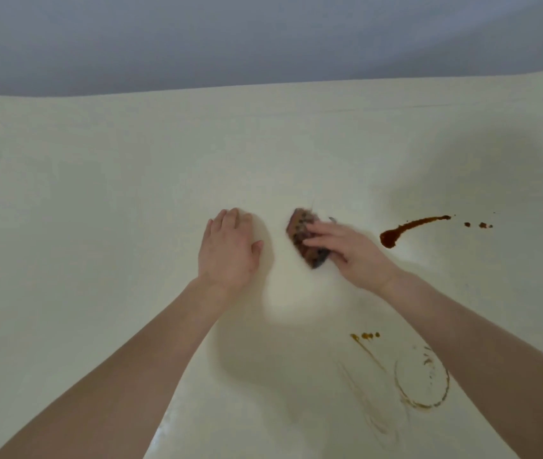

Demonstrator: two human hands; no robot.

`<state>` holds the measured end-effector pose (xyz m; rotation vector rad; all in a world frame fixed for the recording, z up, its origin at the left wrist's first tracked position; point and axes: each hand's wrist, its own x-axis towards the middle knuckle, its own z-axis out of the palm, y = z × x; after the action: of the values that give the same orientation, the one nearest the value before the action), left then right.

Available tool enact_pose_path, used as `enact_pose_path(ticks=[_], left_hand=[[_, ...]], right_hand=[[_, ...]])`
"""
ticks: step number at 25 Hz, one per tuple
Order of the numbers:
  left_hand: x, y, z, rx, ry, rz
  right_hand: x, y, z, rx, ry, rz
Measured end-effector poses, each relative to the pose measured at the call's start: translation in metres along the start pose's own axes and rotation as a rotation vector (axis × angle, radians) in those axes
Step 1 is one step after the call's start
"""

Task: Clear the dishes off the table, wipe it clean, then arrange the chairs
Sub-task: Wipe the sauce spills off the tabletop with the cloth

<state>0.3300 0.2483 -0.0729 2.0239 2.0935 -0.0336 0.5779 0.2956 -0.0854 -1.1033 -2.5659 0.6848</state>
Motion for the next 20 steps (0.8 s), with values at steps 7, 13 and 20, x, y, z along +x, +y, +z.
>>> enact_pose_path(ticks=[7, 13, 20], left_hand=[[-0.033, 0.033, 0.007, 0.006, -0.016, 0.032], [-0.117, 0.053, 0.016, -0.063, -0.08, -0.006], [-0.203, 0.087, 0.025, -0.086, -0.07, -0.067]], right_hand=[[-0.008, -0.013, 0.004, 0.018, 0.111, 0.387], [-0.144, -0.07, 0.023, 0.151, -0.159, 0.018], [-0.142, -0.063, -0.009, 0.117, 0.038, 0.415]])
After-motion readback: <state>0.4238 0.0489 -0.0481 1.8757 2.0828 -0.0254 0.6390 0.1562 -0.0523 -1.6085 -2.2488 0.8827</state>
